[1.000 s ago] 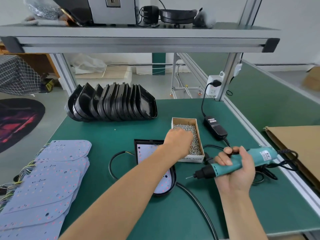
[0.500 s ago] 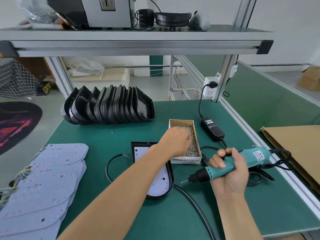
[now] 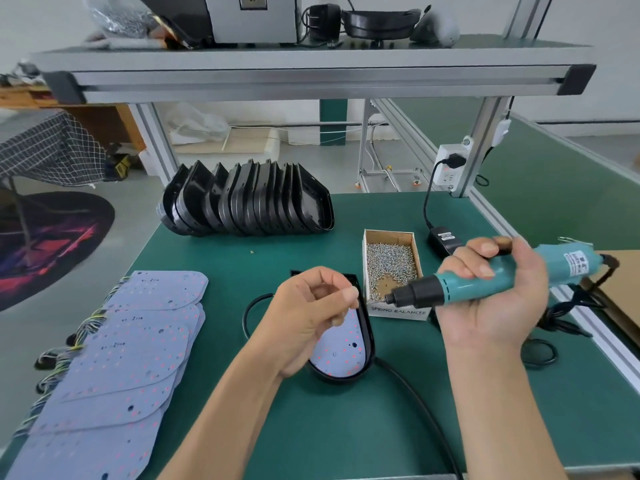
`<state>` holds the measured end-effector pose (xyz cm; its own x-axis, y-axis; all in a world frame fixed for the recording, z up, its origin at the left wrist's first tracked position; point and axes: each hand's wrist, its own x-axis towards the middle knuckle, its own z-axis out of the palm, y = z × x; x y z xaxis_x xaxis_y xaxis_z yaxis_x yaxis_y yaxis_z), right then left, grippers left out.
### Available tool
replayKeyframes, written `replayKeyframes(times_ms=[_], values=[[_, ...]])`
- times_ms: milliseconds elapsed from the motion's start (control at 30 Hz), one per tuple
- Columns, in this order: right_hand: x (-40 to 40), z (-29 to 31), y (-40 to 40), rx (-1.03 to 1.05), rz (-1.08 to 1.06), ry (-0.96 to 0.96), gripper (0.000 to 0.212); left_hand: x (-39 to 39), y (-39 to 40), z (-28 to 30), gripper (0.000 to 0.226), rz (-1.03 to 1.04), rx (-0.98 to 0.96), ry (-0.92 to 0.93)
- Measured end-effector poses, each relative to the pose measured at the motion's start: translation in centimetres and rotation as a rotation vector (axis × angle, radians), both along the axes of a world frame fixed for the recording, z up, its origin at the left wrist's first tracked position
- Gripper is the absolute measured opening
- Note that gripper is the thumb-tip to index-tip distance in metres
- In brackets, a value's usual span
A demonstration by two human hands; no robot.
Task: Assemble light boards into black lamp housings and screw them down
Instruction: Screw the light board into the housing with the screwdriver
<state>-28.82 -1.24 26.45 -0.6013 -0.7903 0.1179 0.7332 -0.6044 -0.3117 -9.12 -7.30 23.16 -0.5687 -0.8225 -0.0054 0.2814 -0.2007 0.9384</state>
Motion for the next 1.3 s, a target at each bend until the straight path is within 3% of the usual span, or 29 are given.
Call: replayKeyframes(times_ms=[100, 167, 700, 1300], values=[[1.0, 0.6, -0.2, 0.009, -0.029, 0.014, 0.027, 0.6, 0.7, 0.1, 0.008, 0.013, 0.042, 0.068], [1.4, 0.9, -0.2, 0.018, -0.048, 0.023, 0.026, 0.6, 1.0, 0.1, 0.019, 0.042, 0.067, 0.073], [3.1, 1.2, 0.0, 0.052, -0.099, 0.167, 0.023, 0.3, 2.2, -0.2, 0.028, 0.160, -0.057, -0.109], [2.9, 0.9, 0.2, 0.064, -0.120, 0.187, 0.014, 0.0, 2.8, -0.3, 0.038, 0.261, -0.338, -0.471]])
